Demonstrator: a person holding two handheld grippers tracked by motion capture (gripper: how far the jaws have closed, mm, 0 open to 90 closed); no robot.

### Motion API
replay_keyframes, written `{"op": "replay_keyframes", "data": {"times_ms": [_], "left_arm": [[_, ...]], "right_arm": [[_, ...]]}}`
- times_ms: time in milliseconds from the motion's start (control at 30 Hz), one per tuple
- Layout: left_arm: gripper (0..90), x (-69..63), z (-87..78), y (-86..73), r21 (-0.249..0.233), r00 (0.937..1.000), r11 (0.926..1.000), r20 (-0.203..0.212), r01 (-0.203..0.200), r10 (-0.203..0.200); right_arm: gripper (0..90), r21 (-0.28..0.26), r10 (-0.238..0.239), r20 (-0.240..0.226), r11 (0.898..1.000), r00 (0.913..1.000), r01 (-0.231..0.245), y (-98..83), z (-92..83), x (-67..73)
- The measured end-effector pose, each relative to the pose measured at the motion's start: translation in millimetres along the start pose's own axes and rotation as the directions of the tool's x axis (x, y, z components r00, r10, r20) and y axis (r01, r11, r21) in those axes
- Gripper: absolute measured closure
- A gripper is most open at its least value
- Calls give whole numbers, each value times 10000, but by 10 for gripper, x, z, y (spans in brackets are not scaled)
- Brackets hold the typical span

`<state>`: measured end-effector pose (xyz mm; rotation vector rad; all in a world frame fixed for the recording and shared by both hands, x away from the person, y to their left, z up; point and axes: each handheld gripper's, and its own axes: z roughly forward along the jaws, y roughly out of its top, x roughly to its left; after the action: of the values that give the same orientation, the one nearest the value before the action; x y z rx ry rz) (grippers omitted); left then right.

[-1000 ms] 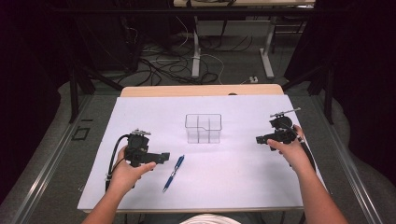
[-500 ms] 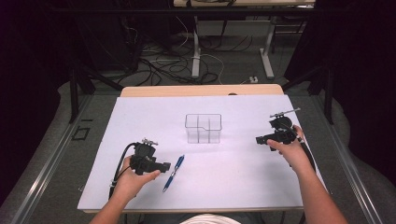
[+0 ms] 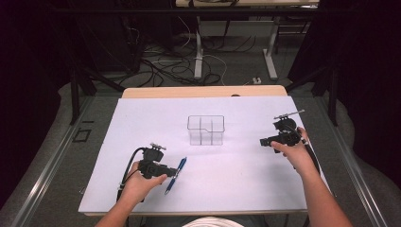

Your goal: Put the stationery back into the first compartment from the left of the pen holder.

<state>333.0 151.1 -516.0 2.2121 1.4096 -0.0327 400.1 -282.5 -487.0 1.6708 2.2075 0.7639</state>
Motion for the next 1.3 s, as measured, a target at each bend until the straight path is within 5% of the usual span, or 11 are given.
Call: {"op": "replay_keyframes", "data": {"times_ms": [100, 533, 1300], "left_arm": [[564, 4, 21, 10, 228, 9993, 9992, 187, 325, -330], [663, -77, 181, 5, 939, 9999, 9954, 21, 167, -170], [785, -95, 218, 12, 1183, 9989, 9920, -208, 432, -410]], "right_arm": [[152, 6, 11, 12, 10000, 10000, -11, -2, 3, -6], [152, -3, 66, 6, 10000, 10000, -66, -2, -3, -14], [152, 52, 163, 15, 9999, 9999, -163, -4, -6, -26]]}}
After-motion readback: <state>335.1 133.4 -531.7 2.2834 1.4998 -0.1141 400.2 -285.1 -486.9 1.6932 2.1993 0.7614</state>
